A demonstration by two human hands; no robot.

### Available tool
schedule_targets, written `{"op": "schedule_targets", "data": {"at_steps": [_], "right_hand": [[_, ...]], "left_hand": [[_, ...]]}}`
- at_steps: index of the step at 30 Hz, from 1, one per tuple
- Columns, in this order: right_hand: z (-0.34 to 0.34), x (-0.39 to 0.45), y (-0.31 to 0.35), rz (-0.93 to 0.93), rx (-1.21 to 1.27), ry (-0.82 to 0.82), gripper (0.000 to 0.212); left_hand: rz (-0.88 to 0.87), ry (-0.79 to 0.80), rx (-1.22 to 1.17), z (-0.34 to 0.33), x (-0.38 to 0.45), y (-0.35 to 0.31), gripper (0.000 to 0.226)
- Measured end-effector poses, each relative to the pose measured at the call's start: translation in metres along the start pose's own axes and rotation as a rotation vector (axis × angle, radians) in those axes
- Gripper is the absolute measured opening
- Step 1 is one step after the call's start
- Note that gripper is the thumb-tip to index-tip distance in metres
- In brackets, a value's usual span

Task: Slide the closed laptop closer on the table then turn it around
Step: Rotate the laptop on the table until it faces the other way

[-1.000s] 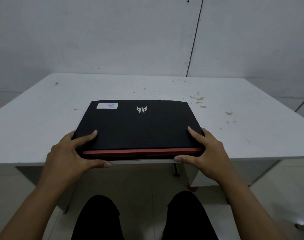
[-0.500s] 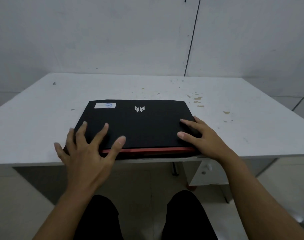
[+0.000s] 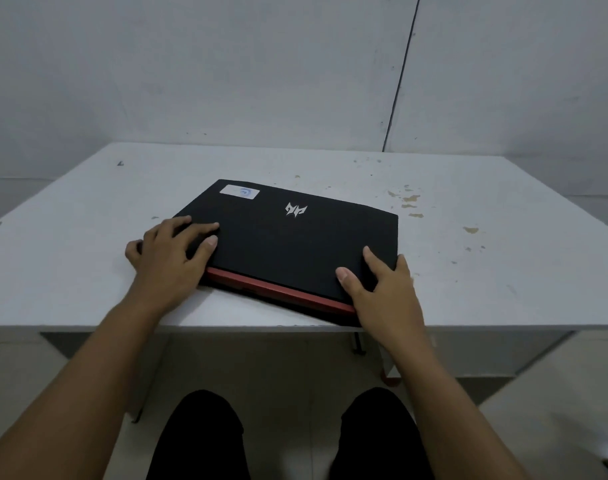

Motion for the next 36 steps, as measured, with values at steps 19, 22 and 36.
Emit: {"op": "schedule_targets", "data": {"at_steps": [19, 22, 36], "right_hand": [[0.013, 0.128, -0.015, 0.101, 0.070, 0.121, 0.087], [0.011, 0.124, -0.013, 0.086, 0.064, 0.054, 0.082], [0.006, 0.057, -0.015, -0.011, -0.250, -0.072, 0.087]], "left_hand": [[0.290, -0.211, -0.202, -0.060, -0.030, -0.055, 0.060], [0.288, -0.213, -0.192, -0.061, -0.022, -0.051, 0.054], [0.090, -0.013, -0.274, -0.049, 0.057, -0.021, 0.041]]}}
Point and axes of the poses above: each hand's wrist, its own x-axis towards the middle knuckle, its own z-axis out of the back of the hand, y = z × x, the point moved 4 cm from there along x, towards the middle knuckle, and after that the axes turned 15 degrees about -x, right-handed, at the moved point
